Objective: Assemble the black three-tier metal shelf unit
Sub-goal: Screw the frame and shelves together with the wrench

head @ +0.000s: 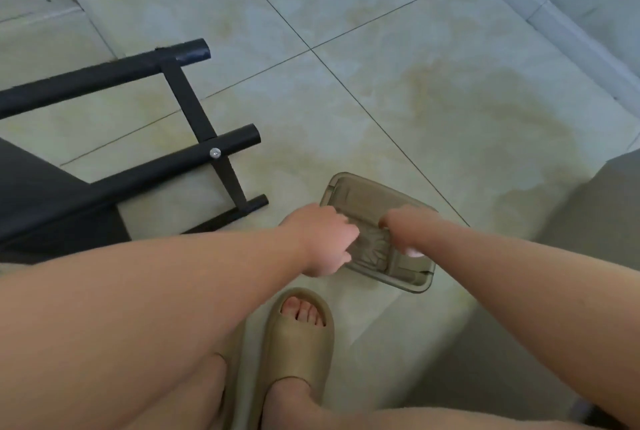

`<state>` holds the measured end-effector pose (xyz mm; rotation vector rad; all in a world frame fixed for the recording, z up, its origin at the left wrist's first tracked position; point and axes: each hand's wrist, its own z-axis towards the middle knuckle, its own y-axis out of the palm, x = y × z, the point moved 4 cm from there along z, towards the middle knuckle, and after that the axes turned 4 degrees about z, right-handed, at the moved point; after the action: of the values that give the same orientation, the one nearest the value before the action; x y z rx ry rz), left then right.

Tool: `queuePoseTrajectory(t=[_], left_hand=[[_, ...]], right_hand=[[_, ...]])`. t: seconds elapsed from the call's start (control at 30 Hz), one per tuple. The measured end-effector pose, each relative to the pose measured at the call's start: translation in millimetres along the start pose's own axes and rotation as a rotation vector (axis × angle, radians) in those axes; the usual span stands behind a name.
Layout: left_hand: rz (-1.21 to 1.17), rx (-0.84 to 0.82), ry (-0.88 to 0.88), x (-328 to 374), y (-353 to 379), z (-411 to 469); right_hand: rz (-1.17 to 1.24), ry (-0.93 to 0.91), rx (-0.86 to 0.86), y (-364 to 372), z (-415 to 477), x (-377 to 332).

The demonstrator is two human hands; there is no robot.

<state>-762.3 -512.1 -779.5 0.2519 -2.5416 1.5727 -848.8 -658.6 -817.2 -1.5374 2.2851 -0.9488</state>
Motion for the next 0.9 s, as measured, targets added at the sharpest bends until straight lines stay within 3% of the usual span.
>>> queuePoseTrajectory(t=[0.13, 0.3, 0.43, 0.77, 0.9], left_hand=[[0.126, -0.031, 0.057, -3.9, 43.4, 7.8], [0.126, 0.340, 0.093, -15.9, 71.3, 6.0], [0.111, 0.427, 0.114, -19.1, 73.9, 7.0], [0.136, 0.445, 0.088, -15.1, 72.4, 6.7], [0.042, 0.269, 0.072, -15.1, 64.8, 9.3]], right_hand=[[-0.176, -0.024, 0.073, 20.2, 27.7, -1.4], [-0.245, -0.021, 0.163, 51.6, 54.5, 2.2], [-0.196, -0.042, 0.209, 59.7, 63.0, 2.6], [-0.162, -0.083, 0.191, 54.7, 62.1, 2.5], [0.059, -0.044, 0.176, 45.8, 51.4, -1.3]])
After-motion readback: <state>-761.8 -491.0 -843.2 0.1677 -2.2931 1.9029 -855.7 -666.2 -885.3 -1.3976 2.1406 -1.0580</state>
